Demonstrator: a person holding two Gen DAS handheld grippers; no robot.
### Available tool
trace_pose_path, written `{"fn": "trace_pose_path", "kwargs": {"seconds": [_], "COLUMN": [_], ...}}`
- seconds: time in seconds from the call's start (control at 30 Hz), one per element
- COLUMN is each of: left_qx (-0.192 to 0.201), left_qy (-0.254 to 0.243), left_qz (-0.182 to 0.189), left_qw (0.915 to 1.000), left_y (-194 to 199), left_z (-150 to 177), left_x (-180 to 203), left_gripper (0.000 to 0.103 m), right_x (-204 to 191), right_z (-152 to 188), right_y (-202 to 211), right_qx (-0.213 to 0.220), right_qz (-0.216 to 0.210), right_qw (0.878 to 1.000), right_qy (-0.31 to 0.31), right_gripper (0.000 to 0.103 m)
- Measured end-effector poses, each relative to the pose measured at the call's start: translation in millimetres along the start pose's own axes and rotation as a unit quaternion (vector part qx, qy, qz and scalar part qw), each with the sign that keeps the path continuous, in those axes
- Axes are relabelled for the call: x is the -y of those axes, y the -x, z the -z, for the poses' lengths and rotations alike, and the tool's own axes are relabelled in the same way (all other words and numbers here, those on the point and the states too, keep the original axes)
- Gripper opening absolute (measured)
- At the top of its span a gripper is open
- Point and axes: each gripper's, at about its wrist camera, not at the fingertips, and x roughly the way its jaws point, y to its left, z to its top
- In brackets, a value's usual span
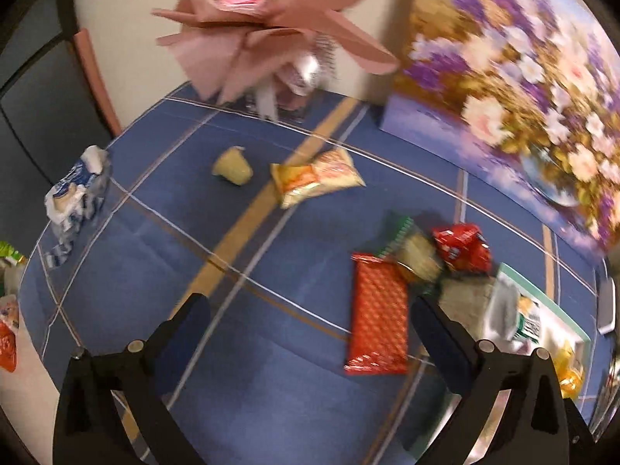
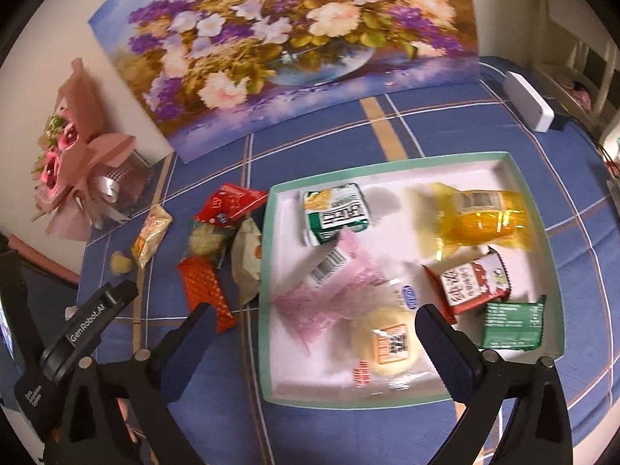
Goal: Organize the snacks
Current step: 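Move both tools back toward the remaining snack pile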
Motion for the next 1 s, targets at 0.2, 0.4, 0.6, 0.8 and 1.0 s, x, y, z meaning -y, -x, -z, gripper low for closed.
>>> {"fn": "trace_pose_path", "kwargs": {"seconds": [0.2,0.4,0.6,0.8,1.0], "left_qx": [-0.008,-0.022,-0.053,-0.074,-0.086], "left_qy": [0.020,0.005,-0.020,-0.023,-0.021], "left_qz": [0.003,0.000,-0.009,0.013,0.034], "left_qw": [0.9998,0.9997,0.9984,0.9969,0.9955], "left_y": [-6,-12,-25,-37,-49], "left_z": [-4,-3,-2,-3,-9], "left_x": [-16,-15,-14,-11,-7], "left_gripper": [0.103,0.103,0.103,0.103,0.103], "right_x": [-14,-27,-31,-33,-44], "right_z": [4,6,7,1,-7], "right_y": [-9,-17,-32,-45,-52], "right_qx": [-0.004,-0.008,-0.025,-0.033,-0.029], "right_qz": [-0.004,-0.011,-0.014,-0.013,-0.019], "right_qw": [1.000,0.999,0.999,0.999,0.998], "right_qy": [0.018,0.033,0.040,0.036,0.043], "right_gripper": [0.103,0.103,0.103,0.103,0.103]}}
